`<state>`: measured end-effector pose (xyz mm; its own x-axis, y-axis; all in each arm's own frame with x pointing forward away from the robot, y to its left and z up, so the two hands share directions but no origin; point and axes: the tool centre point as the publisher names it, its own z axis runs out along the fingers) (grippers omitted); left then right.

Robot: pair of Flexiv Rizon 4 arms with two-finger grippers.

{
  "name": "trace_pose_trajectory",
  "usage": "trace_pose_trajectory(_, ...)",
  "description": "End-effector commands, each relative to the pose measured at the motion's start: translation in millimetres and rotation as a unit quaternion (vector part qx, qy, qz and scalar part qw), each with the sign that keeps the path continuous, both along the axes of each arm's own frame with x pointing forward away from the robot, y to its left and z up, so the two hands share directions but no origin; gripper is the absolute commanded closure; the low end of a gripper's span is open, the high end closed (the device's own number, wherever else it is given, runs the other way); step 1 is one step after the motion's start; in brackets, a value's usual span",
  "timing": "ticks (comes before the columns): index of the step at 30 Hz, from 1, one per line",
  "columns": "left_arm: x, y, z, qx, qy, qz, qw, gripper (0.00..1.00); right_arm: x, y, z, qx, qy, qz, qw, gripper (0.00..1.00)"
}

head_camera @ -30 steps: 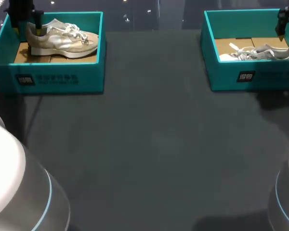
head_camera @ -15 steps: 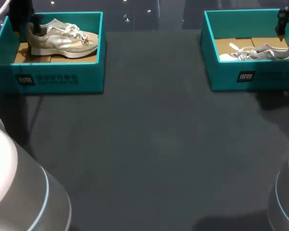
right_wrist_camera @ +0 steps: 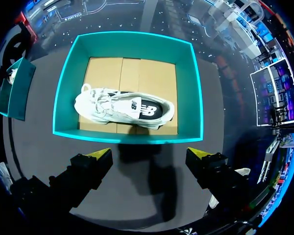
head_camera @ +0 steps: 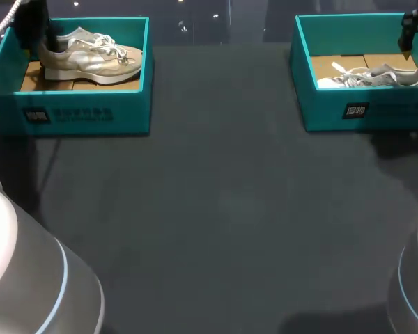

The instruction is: Take the shoe out of the shoebox, open the shoe tongue, remove and reinsert the insole, then place the shoe into the shoebox

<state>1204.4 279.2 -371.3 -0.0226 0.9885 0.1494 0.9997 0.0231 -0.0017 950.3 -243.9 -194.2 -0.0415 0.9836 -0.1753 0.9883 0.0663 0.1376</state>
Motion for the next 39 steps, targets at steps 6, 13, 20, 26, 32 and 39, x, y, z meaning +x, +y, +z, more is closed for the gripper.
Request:
trace_pose_trajectory(6,-10.6,-1,0,0.005,-0.006,-0.009,1.000,1.00,-1.1,0,0,0.000,-0.001,0.000,1.000,0.00)
trace_pose_trajectory(13,-15.8,5,20,-0.002,-0.010,-0.016,1.000,1.00,-1.1,0,0,0.000,-0.001,0.000,1.000,0.00)
trace_pose_trajectory(20,-19.7,8,48,-0.009,-0.026,-0.024,0.999,1.00,-1.1,0,0,0.000,-0.001,0.000,1.000,0.00)
trace_pose_trajectory(26,-21.1,15,66,-0.009,-0.033,-0.028,0.999,1.00,-1.1,0,0,0.000,-0.001,0.000,1.000,0.00)
trace_pose_trajectory(32,-26.1,20,86,-0.007,-0.040,-0.028,0.999,1.00,-1.1,0,0,0.000,-0.001,0.000,1.000,0.00)
trace_pose_trajectory(39,-31.2,28,123,-0.012,-0.042,-0.013,0.999,1.00,-1.1,0,0,0.000,-0.001,0.000,1.000,0.00)
